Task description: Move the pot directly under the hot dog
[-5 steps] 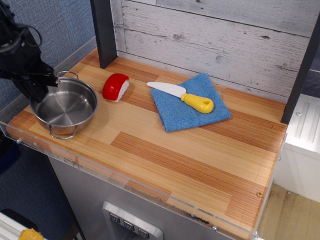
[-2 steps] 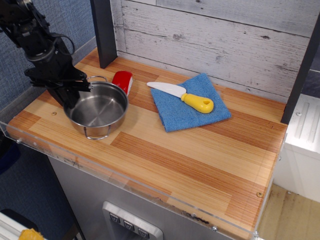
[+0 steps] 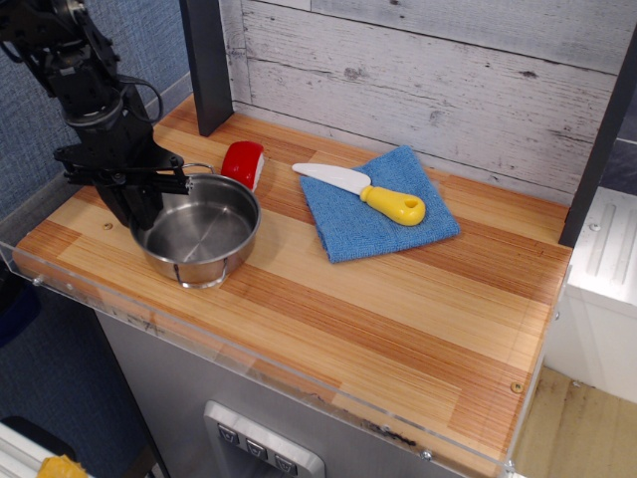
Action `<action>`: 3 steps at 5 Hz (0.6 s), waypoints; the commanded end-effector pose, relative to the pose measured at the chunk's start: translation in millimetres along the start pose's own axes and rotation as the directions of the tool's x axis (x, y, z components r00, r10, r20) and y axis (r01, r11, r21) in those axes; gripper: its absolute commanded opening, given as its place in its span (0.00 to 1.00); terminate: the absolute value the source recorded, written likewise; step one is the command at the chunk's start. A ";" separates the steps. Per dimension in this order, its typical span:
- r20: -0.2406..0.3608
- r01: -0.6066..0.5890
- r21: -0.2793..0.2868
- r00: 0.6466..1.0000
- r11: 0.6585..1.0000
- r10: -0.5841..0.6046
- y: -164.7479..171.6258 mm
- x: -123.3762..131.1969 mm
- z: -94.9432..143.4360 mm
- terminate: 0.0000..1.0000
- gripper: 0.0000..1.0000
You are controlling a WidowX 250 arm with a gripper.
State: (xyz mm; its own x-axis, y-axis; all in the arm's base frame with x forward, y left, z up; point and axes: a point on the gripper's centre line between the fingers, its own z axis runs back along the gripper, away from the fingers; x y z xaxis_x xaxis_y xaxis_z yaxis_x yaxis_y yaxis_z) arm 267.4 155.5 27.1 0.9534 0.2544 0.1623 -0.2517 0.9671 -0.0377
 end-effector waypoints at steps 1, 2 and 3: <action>0.042 -0.003 0.036 0.999 0.999 0.001 -7.6 13.6 24.2 0.00 1.00; 0.035 0.008 0.040 0.999 0.999 -0.009 -9.0 14.0 25.7 0.00 1.00; 0.062 0.051 0.025 0.997 0.998 -0.053 -9.1 21.3 37.6 0.00 1.00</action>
State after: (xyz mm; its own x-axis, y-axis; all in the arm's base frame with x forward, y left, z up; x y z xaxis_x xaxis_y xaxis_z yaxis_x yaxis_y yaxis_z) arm 278.8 150.8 47.8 0.9631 0.2112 0.1667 -0.2095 0.9774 -0.0281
